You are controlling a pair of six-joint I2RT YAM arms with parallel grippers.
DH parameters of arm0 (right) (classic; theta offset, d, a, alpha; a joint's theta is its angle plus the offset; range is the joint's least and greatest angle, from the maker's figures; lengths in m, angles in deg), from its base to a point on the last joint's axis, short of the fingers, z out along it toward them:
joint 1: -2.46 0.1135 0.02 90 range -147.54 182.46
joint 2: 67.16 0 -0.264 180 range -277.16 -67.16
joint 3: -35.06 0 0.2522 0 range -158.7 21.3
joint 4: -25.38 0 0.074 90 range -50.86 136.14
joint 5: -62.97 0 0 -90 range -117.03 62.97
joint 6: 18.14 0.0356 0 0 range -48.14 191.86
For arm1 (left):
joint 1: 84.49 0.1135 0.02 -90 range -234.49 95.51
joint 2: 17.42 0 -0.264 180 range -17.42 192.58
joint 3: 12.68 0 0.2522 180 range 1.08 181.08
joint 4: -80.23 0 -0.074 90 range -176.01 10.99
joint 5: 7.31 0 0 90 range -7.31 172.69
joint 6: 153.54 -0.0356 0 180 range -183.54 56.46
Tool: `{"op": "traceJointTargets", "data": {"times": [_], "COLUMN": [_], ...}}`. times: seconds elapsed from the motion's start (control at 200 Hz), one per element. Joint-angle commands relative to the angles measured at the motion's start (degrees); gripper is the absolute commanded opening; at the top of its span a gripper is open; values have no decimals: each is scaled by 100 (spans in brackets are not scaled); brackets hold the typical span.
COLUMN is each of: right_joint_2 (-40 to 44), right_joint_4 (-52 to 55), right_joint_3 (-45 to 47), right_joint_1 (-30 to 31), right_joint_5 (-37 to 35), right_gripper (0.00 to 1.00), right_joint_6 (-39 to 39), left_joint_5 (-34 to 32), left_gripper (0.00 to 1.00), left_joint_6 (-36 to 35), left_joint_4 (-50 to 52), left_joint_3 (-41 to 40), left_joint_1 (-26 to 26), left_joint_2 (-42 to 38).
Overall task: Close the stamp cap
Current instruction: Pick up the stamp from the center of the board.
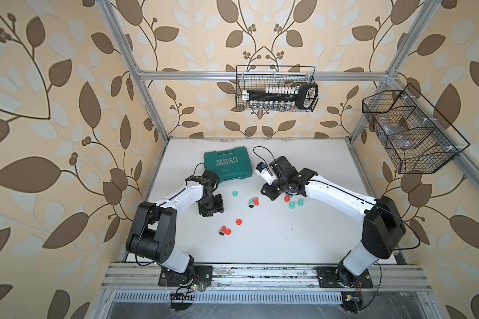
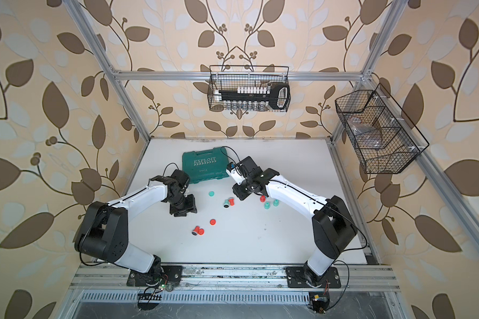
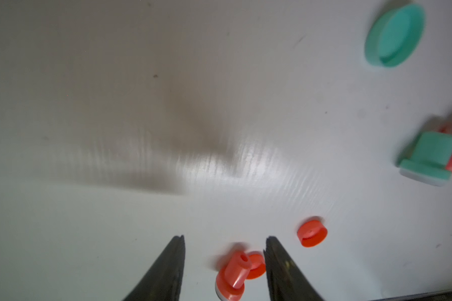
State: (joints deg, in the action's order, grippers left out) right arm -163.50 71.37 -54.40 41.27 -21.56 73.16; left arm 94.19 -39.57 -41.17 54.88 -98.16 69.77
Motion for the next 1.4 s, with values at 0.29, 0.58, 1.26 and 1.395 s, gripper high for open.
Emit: {"op": "traceJointTargets", "data": {"times": [0.29, 0.58, 1.26, 1.395], "right_joint_2": [-1061, -1963, -3513, -3520], "right_joint_4": [1081, 1228, 1418, 1570], "right_joint_3": [-1066, -1827, -2968, -2953], "right_joint_1": [728, 882, 454, 439], "right_joint_5": [-1035, -834, 681, 769], "right_gripper": [30, 28, 35, 37], "right_joint_6": [2083, 2449, 1766, 1612], "left_joint_5": [-144, -169, -65, -72], "left_gripper": [53, 53, 53, 53], "left_joint_6": [-528, -612, -576, -573], "left_joint_4": [-151, -181, -203, -195], "left_joint_3": [416, 414, 403, 412], "left_joint_1": [5, 5, 5, 5], "left_joint_2": [-641, -822, -877, -875]}}
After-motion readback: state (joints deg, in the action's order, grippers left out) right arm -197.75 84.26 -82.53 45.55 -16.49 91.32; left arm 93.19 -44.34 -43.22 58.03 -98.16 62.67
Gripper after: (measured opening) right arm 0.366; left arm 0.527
